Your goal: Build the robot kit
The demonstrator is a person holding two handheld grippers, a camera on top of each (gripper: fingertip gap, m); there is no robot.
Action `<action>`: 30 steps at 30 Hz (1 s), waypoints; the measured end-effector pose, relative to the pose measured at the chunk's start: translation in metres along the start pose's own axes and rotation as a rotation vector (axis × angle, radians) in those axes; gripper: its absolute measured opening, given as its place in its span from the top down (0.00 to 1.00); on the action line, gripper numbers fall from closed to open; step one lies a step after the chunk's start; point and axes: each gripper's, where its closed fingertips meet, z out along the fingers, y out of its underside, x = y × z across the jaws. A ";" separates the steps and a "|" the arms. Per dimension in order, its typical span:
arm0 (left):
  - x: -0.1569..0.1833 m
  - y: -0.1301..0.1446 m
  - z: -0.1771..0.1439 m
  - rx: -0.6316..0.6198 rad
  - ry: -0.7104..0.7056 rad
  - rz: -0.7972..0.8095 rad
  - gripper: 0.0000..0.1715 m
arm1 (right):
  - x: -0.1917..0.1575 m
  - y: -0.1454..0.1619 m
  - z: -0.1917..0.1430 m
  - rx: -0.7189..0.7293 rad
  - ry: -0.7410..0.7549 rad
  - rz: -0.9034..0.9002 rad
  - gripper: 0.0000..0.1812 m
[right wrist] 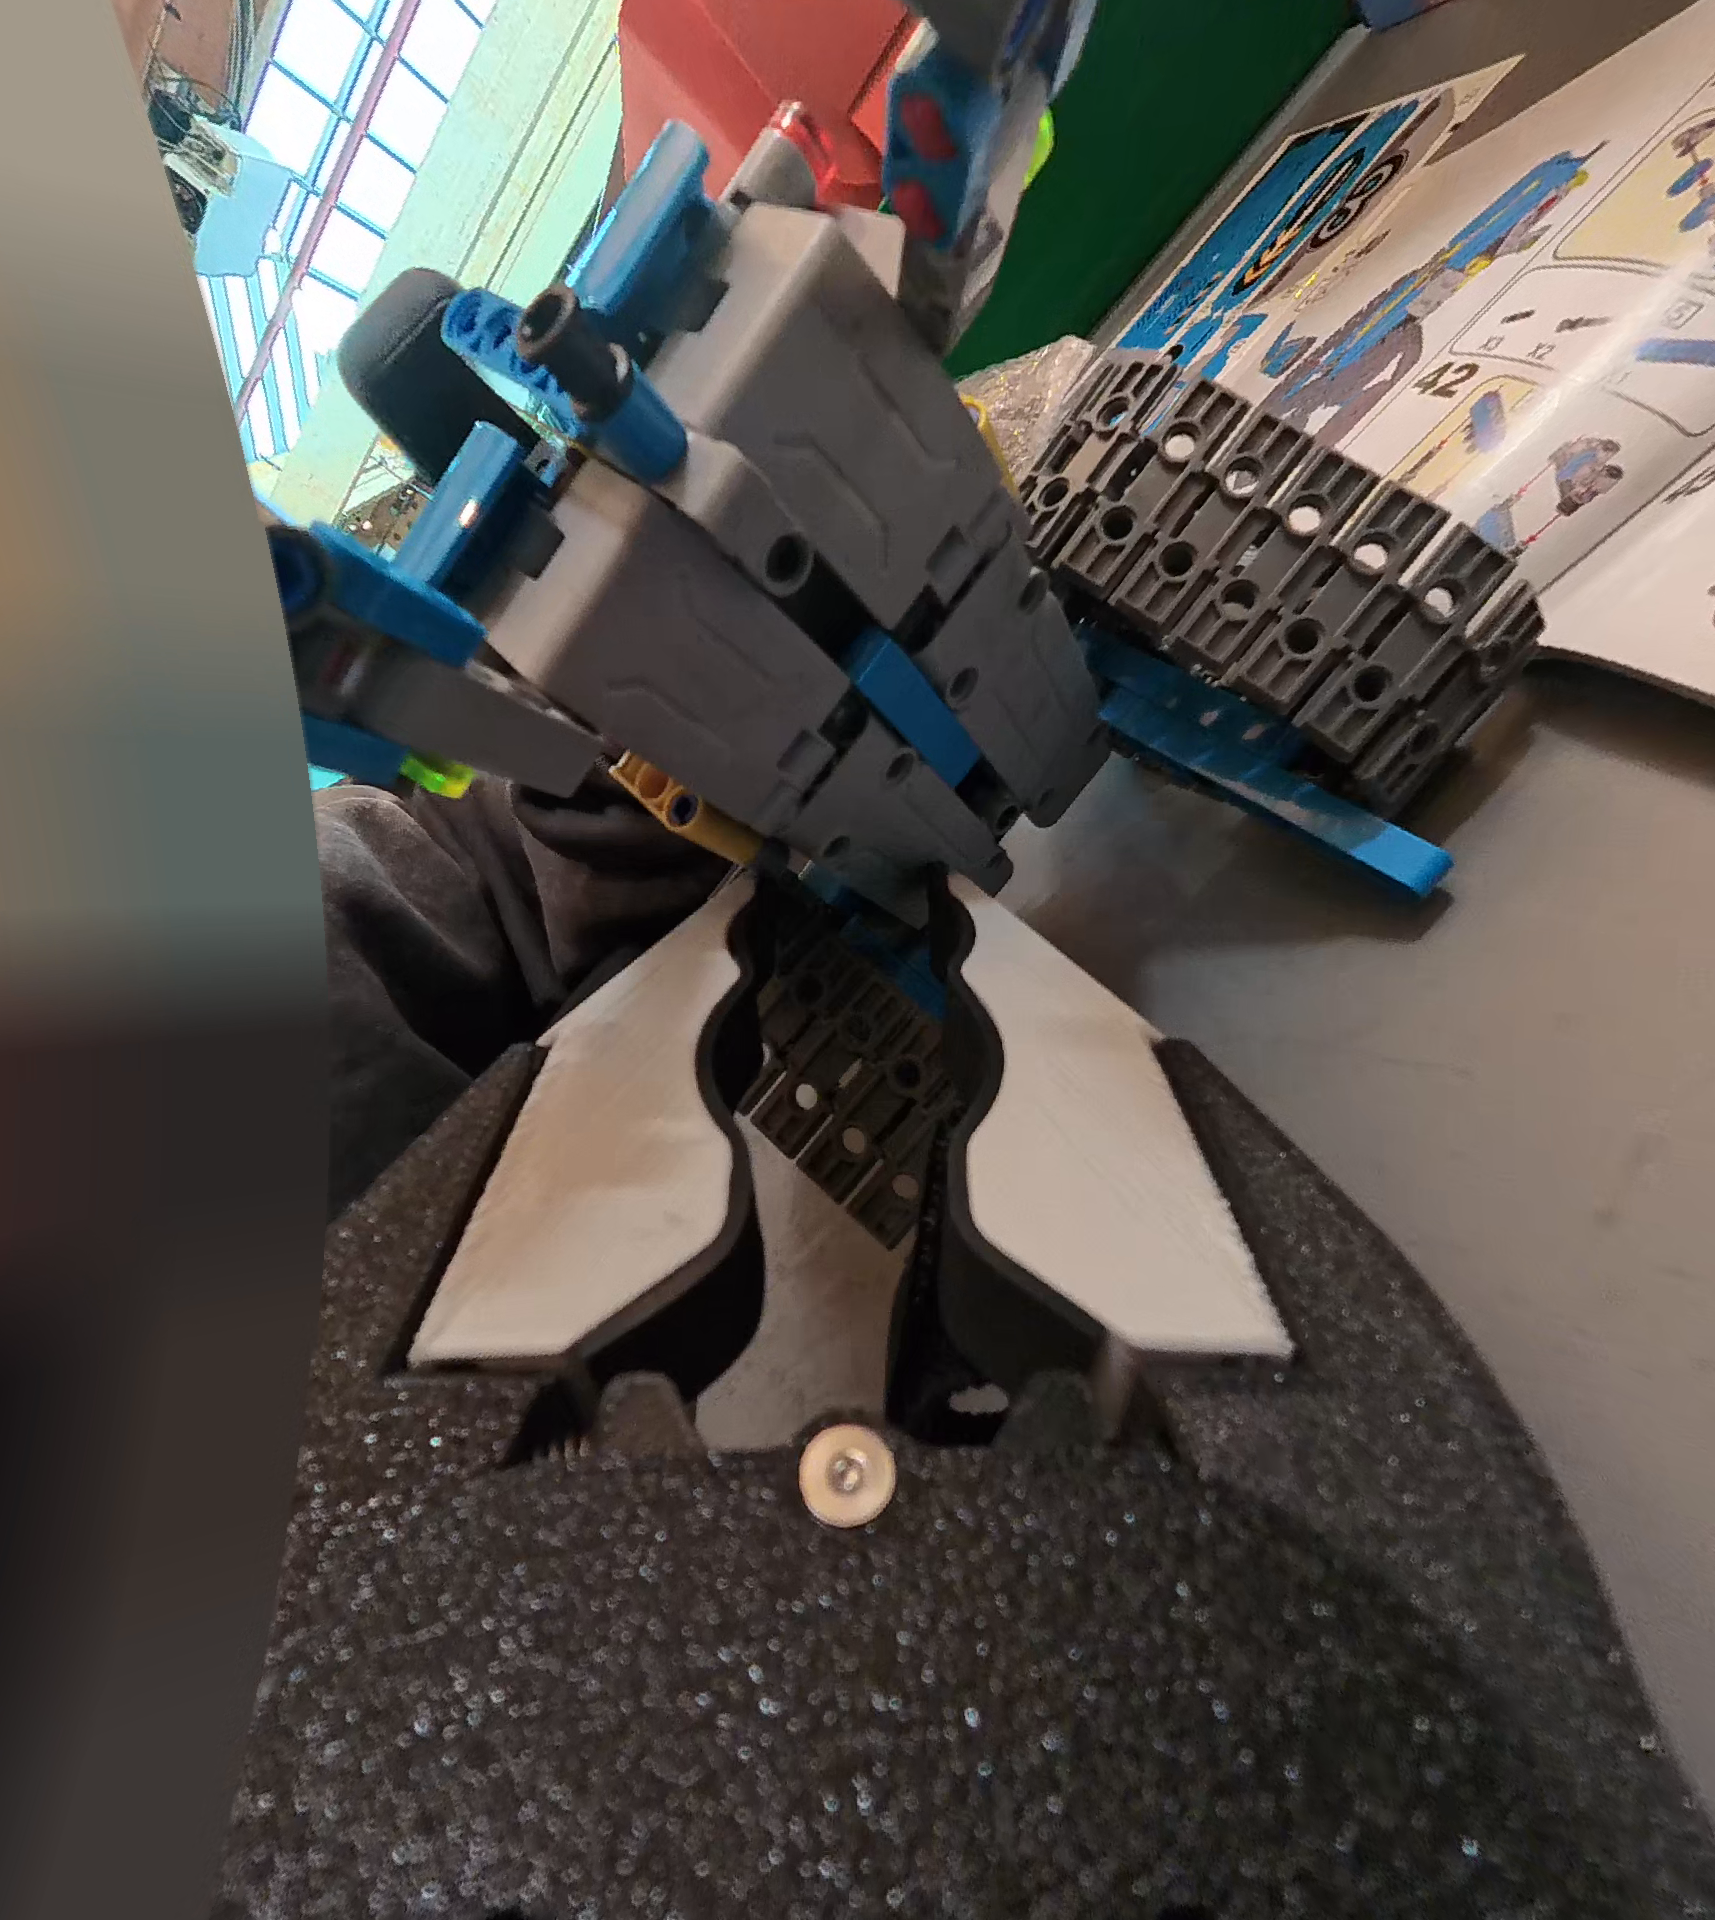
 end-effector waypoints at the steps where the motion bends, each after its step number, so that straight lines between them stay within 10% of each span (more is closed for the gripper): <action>1: 0.001 -0.003 0.000 0.023 0.007 0.007 0.75 | 0.000 0.000 0.000 0.000 0.000 0.000 0.84; 14: 0.006 -0.006 0.005 0.010 0.071 -0.046 0.81 | 0.000 0.003 -0.001 -0.042 -0.015 -0.002 0.87; 16: 0.004 -0.006 0.007 0.022 0.088 -0.097 0.82 | 0.006 0.016 0.000 -0.119 0.013 -0.006 1.00; 30: 0.005 -0.005 0.005 -0.022 0.159 0.012 0.82 | 0.020 -0.001 -0.006 -0.077 0.146 -0.195 0.95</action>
